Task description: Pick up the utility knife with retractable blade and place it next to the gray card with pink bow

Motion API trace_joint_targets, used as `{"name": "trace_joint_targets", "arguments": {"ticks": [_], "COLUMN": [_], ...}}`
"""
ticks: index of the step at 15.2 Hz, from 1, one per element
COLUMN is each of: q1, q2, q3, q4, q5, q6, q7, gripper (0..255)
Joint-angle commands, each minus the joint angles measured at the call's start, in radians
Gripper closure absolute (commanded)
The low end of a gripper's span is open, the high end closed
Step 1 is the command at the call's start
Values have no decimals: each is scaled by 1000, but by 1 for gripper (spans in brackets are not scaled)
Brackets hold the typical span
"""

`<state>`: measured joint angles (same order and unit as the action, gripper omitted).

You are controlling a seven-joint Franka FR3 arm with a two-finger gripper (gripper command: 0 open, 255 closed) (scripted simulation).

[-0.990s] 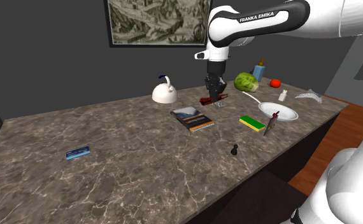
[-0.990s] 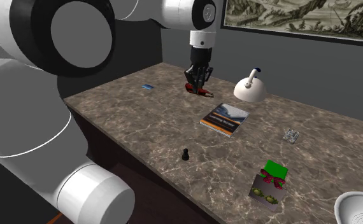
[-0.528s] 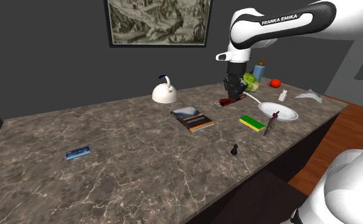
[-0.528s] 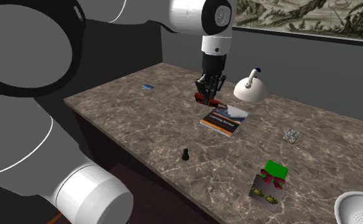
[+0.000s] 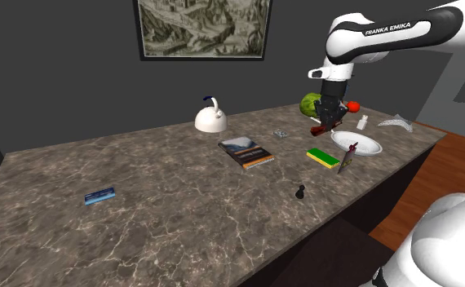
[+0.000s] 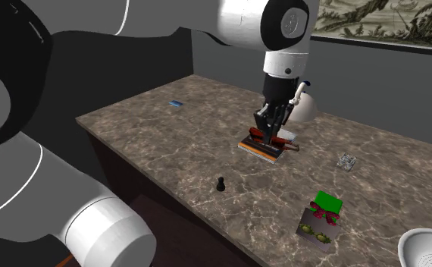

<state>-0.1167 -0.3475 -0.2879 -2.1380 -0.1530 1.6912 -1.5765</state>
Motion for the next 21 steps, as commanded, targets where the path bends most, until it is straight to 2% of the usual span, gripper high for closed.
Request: {"name": "trace_joint_targets", "arguments": {"ticks": [1,11,21], "q1": [-19,-117,-186], "q2": [-12,-32,70], "q3": [-29,-194,-391], "q4": [-13,-6,108], "q5": [-18,-107,-130], "q6": [6,17,49], "q7": [-43,-276,-545], "gripper": [255,255,255]}}
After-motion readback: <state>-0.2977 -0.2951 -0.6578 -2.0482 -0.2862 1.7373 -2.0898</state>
